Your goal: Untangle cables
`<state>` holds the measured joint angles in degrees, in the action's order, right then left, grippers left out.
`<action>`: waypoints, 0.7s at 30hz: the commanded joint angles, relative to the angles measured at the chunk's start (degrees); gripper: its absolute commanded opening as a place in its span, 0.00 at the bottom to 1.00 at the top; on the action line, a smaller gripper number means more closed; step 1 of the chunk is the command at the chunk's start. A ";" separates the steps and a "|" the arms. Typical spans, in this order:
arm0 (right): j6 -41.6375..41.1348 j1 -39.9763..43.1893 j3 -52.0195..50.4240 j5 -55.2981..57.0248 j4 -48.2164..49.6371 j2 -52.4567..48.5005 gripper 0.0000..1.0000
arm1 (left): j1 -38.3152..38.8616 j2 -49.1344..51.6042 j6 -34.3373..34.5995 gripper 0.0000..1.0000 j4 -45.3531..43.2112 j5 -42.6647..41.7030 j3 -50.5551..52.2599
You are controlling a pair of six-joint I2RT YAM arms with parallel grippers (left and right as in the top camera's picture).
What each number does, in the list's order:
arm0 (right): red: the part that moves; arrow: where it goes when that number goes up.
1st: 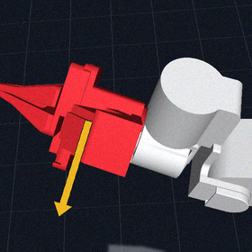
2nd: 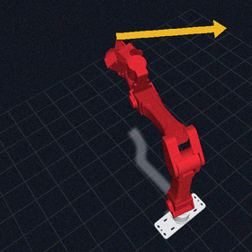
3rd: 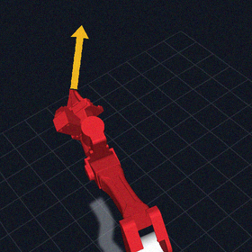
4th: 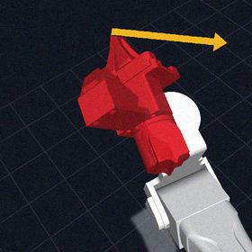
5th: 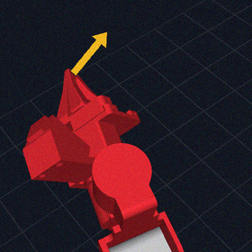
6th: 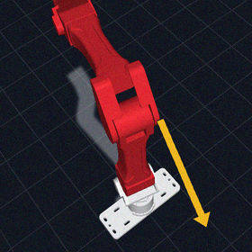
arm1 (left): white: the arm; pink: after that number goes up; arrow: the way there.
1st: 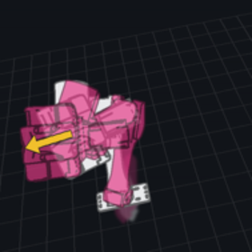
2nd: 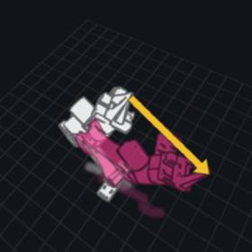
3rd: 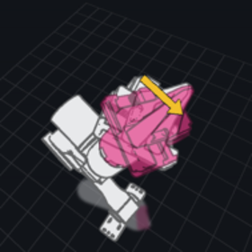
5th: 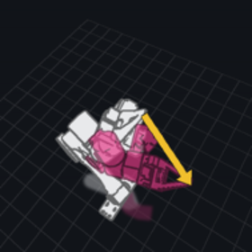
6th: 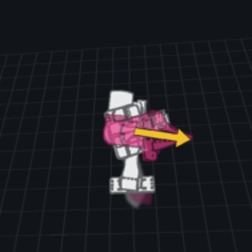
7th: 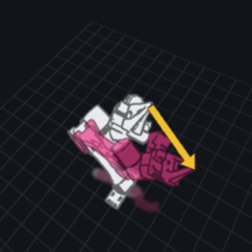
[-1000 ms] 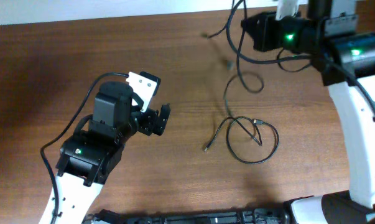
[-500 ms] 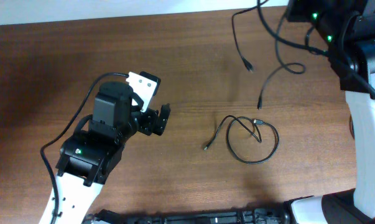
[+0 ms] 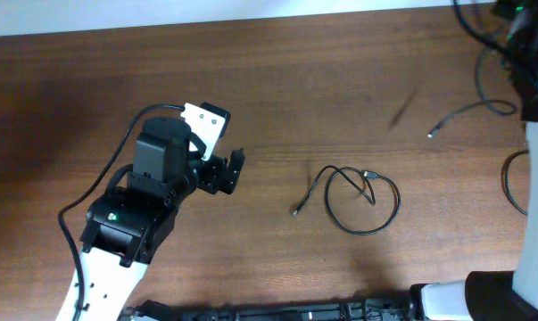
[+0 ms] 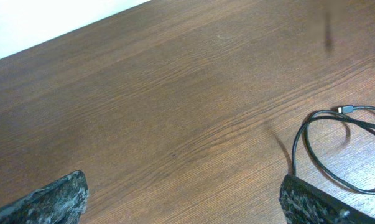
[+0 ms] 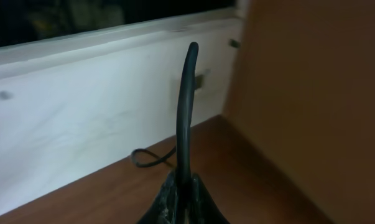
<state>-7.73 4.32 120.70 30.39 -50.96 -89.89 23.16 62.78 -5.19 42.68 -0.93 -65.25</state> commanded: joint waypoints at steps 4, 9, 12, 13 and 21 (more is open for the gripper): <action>-0.26 7.98 1.22 -0.17 0.22 -0.81 0.04 | -0.33 -0.28 -0.94 0.99 -0.11 -0.66 -0.63; -0.28 12.35 1.22 -0.24 0.22 -3.02 0.04 | -0.33 -0.28 -0.94 0.99 -0.11 -0.66 -0.63; -0.28 14.91 1.22 -0.63 0.37 -5.18 0.04 | -0.33 -0.28 -0.94 0.99 -0.11 -0.66 -0.63; -0.28 15.78 1.22 -1.55 0.42 -5.97 0.04 | -0.33 -0.28 -0.94 0.99 -0.11 -0.66 -0.63; -2.21 20.55 0.96 -13.92 0.13 -12.74 0.04 | -0.33 -0.28 -0.94 0.99 -0.11 -0.66 -0.63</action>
<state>-8.99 23.92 120.70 21.58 -50.94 -100.64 23.16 62.78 -5.19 42.68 -0.93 -65.25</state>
